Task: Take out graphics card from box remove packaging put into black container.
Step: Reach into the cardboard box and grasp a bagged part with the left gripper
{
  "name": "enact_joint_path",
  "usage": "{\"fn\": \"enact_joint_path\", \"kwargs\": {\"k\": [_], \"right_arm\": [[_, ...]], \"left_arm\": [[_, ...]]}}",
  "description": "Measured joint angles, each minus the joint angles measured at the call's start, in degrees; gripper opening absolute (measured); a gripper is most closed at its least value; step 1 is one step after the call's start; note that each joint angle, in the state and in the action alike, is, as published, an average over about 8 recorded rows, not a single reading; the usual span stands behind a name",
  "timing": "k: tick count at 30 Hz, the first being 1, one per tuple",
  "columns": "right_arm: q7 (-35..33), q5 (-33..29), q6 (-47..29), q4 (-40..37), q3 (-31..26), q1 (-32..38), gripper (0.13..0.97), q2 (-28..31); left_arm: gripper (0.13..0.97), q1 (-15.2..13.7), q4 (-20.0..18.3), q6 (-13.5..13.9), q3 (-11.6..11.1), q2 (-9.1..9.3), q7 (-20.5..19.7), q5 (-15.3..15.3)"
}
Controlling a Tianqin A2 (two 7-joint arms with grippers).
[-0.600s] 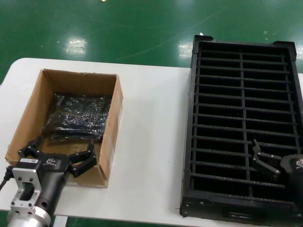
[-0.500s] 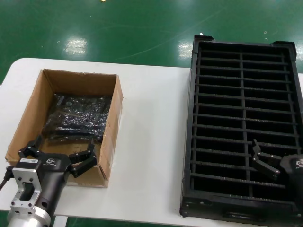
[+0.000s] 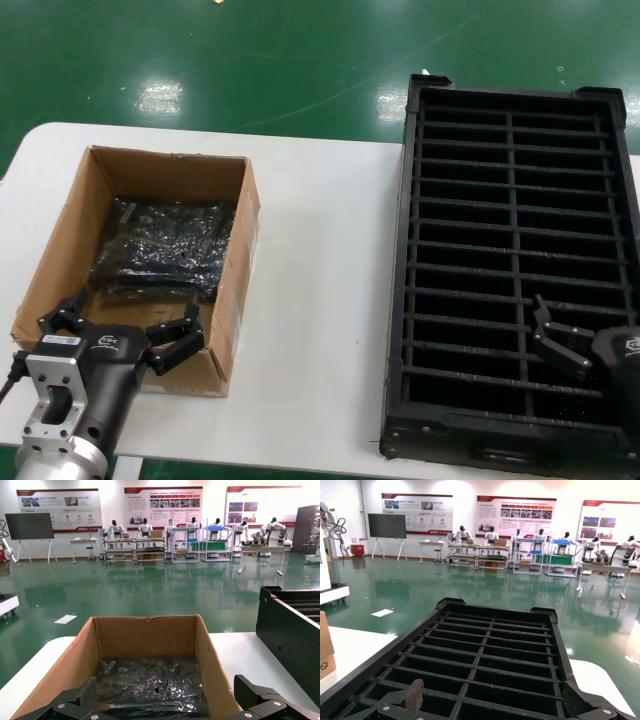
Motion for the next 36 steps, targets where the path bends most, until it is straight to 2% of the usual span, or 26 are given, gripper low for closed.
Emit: {"fn": "enact_joint_path", "kwargs": {"k": [36], "right_arm": [[0.0, 0.0, 0.0, 0.0, 0.0, 0.0, 0.966, 0.0]], "left_arm": [[0.966, 0.0, 0.0, 0.0, 0.0, 0.00, 0.0, 0.0]]}}
